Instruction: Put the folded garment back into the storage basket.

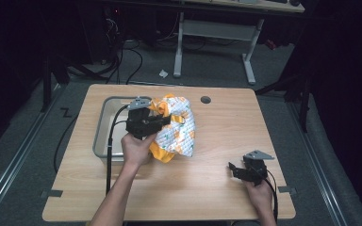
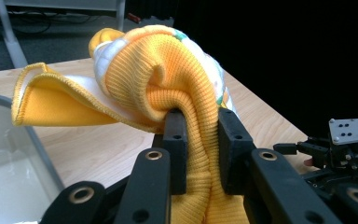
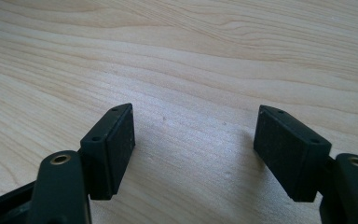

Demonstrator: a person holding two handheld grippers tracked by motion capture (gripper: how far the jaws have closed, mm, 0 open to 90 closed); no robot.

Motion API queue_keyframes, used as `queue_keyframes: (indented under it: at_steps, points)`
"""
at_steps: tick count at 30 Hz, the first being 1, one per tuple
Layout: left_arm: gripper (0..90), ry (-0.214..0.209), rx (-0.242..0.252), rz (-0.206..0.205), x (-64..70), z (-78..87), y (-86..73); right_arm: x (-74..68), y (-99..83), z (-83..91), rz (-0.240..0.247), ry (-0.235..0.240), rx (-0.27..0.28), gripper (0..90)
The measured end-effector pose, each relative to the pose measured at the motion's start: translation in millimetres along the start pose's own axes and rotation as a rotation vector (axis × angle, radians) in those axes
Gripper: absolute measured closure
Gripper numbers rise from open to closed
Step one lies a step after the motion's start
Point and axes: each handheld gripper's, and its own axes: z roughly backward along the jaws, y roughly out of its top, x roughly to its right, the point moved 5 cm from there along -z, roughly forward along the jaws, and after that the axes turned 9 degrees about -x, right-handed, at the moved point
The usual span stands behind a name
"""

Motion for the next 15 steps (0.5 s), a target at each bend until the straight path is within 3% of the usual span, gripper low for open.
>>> queue_keyframes:
  at_steps: [15]
  points:
    - [75.9,0.029,0.012,0.031,-21.8,24.2,-1.3,0.0,0.1,-0.1,-0.001,-0.001,0.001,29.2]
